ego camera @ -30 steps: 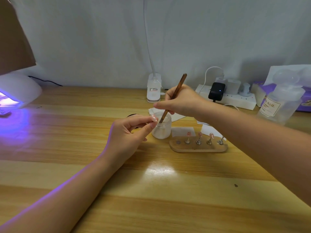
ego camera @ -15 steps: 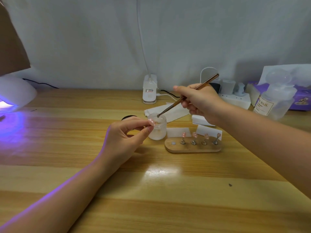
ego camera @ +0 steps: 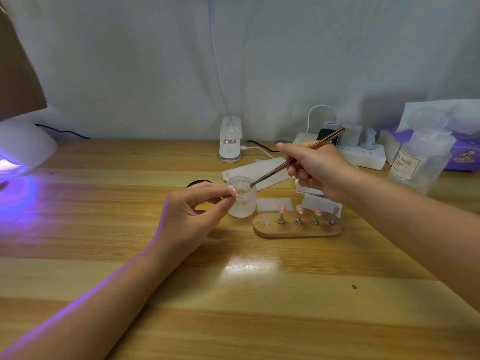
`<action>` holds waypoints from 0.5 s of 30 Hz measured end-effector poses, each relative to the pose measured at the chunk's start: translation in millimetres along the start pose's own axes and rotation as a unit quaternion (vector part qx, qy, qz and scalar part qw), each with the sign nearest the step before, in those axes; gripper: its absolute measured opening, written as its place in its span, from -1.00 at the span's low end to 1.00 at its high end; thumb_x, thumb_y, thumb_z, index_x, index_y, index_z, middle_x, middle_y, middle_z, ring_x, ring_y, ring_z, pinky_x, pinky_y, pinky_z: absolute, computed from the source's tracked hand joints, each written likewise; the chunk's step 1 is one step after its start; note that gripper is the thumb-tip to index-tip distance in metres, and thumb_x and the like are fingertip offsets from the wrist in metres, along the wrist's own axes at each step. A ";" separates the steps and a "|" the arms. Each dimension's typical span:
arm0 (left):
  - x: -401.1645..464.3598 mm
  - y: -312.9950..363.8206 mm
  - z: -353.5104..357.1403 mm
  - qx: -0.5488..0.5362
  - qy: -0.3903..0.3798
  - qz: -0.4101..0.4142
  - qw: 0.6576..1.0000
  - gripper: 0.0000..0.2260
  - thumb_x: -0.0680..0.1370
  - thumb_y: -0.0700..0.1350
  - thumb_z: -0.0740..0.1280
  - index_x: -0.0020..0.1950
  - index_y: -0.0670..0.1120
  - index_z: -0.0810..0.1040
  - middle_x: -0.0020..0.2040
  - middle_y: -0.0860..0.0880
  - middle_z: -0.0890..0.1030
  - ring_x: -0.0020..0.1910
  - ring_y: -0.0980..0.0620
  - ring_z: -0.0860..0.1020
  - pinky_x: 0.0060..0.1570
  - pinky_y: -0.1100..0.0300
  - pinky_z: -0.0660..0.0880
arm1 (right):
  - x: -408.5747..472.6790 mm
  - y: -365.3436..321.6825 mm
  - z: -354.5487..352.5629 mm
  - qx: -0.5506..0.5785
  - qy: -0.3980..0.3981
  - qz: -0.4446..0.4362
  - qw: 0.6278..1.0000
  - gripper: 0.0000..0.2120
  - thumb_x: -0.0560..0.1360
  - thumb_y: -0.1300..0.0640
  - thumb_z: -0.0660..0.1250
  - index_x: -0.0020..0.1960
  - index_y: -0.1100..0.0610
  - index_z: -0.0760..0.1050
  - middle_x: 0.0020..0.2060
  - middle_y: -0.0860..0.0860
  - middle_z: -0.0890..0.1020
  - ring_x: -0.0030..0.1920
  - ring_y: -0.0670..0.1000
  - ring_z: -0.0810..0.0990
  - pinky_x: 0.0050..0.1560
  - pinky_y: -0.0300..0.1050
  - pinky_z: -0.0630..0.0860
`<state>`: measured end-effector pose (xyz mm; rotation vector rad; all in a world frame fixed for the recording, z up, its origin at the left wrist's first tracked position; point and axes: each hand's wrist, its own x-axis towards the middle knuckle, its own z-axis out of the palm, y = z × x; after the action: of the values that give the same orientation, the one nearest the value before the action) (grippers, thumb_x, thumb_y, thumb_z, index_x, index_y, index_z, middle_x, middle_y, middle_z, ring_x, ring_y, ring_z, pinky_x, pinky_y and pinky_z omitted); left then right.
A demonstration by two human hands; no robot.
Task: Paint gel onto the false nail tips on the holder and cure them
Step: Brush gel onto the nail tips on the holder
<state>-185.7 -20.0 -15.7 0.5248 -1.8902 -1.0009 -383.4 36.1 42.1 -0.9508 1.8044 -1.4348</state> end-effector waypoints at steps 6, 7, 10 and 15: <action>-1.0 0.5 -0.4 0.010 -0.013 0.006 1.000 -0.87 0.43 -0.24 0.39 -0.09 -0.04 0.65 -0.16 0.10 0.65 -0.19 0.21 0.57 -0.34 0.22 0.56 | -4.1 -1.1 -8.9 -0.002 0.018 -0.016 1.000 -0.73 0.49 0.04 0.33 -0.33 0.11 0.41 -0.64 -0.06 0.47 -0.60 -0.12 0.33 -0.56 -0.38 0.31; -1.1 0.8 -0.3 0.011 -0.016 0.007 1.000 -0.87 0.43 -0.24 0.39 -0.09 -0.05 0.65 -0.15 0.08 0.65 -0.19 0.20 0.56 -0.35 0.21 0.56 | -5.4 -1.4 -10.8 0.006 0.019 -0.020 1.000 -0.73 0.50 0.04 0.32 -0.33 0.11 0.41 -0.63 -0.06 0.47 -0.60 -0.12 0.32 -0.56 -0.38 0.30; -2.0 2.0 0.4 0.013 -0.026 0.021 0.999 -0.88 0.41 -0.16 0.38 -0.08 -0.02 0.64 -0.16 0.05 0.64 -0.20 0.18 0.55 -0.41 0.12 0.54 | -9.3 -1.7 -14.9 0.026 0.014 -0.034 0.999 -0.73 0.50 0.02 0.31 -0.31 0.11 0.41 -0.62 -0.06 0.47 -0.61 -0.13 0.32 -0.55 -0.36 0.31; -3.1 2.9 2.9 0.029 -0.051 0.063 0.996 -0.81 0.42 -0.28 0.39 -0.06 -0.03 0.63 -0.17 0.01 0.63 -0.21 0.15 0.55 -0.50 0.27 0.44 | -19.2 -0.5 -16.5 0.076 0.016 -0.046 0.996 -0.72 0.51 -0.02 0.29 -0.32 0.09 0.44 -0.59 -0.05 0.50 -0.60 -0.14 0.36 -0.53 -0.36 0.35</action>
<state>-186.5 -14.9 -15.8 0.3894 -2.0220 -0.9084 -386.7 60.8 46.7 -0.9481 1.6649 -1.6293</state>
